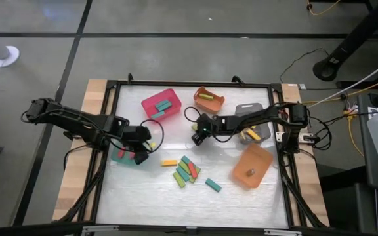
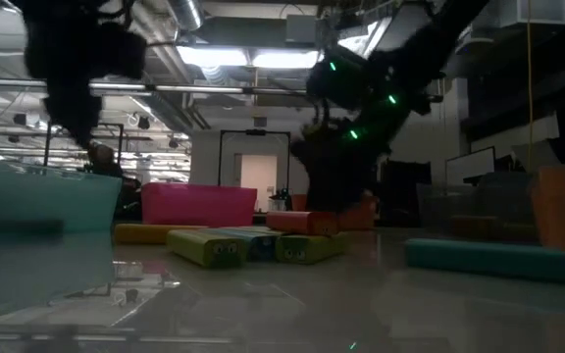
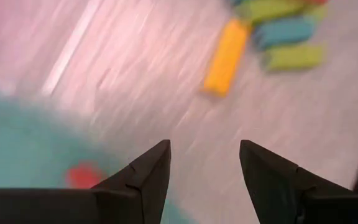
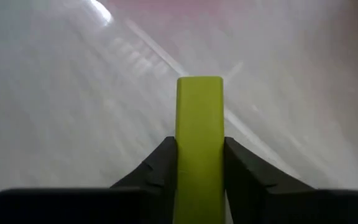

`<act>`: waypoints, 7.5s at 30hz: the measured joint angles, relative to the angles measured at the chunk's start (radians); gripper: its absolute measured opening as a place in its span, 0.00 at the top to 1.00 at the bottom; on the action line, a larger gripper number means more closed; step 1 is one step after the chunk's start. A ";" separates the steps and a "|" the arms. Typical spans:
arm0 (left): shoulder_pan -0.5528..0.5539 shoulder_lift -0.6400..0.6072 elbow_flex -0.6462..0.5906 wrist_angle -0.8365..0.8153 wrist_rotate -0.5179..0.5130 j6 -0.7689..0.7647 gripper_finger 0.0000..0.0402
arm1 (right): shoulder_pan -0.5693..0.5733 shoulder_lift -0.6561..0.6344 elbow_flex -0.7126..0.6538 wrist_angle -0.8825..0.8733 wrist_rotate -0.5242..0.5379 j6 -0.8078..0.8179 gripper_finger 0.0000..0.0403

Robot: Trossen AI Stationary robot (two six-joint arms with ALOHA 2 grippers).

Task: Sort blocks
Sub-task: Put the green block into the orange bin, then put the yellow block into the gray bin, then put the blue block into the pink bin

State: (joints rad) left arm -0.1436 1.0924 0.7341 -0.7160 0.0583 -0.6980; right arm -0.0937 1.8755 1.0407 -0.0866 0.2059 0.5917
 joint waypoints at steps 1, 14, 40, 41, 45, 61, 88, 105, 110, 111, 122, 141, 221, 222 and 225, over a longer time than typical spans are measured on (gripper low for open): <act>0.000 0.000 0.000 0.041 -0.002 0.009 0.55 | -0.004 -0.003 0.032 -0.024 0.000 -0.025 0.76; 0.000 0.000 -0.007 0.307 -0.148 0.100 0.55 | -0.135 -0.012 0.430 -0.514 0.192 -0.362 0.73; -0.043 0.204 -0.008 0.377 -0.159 0.201 0.55 | -0.339 0.007 0.437 -0.574 -0.093 -0.384 0.63; -0.051 0.218 -0.008 0.398 -0.159 0.216 0.55 | -0.339 0.007 0.437 -0.574 -0.119 -0.382 0.63; -0.091 0.280 -0.008 0.472 -0.159 0.317 0.55 | -0.322 0.007 0.437 -0.571 -0.173 -0.382 0.63; -0.136 0.538 -0.004 0.507 -0.208 0.412 0.55 | -0.159 -0.045 0.440 -0.566 -0.084 -0.388 0.62; 0.073 0.552 0.055 1.249 -0.134 0.569 0.80 | 0.243 -0.370 0.440 -0.684 -0.058 -0.221 0.62; 0.272 1.076 0.687 1.350 -0.002 0.570 0.80 | 0.398 -0.387 0.440 -0.787 -0.077 0.062 0.62; 0.278 1.231 0.920 1.301 0.037 0.569 0.78 | 0.446 -0.386 0.440 -0.845 -0.143 0.187 0.62; 0.277 1.259 0.958 1.299 0.041 0.568 0.77 | 0.456 -0.386 0.440 -0.863 -0.152 0.218 0.62; 0.275 1.412 1.108 1.227 0.027 0.561 0.72 | 0.523 -0.386 0.440 -0.910 -0.153 0.352 0.62; 0.304 1.408 1.108 1.117 0.019 0.383 0.56 | 0.519 -0.386 0.440 -0.914 -0.154 0.347 0.62; 0.212 -0.426 0.163 -0.155 -0.003 0.346 0.52 | 0.444 0.198 0.534 -0.769 -0.198 0.115 0.76; 0.206 -0.441 0.137 -0.151 -0.002 0.320 0.52 | 0.422 0.196 0.564 -0.775 -0.198 0.079 0.76; 0.189 -0.474 0.065 -0.119 -0.002 0.261 0.52 | 0.360 0.196 0.648 -0.767 -0.206 -0.034 0.75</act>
State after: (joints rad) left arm 0.0455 0.6180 0.7987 -0.8346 0.0560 -0.4373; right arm 0.2660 2.0716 1.6892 -0.8533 -0.0004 0.5580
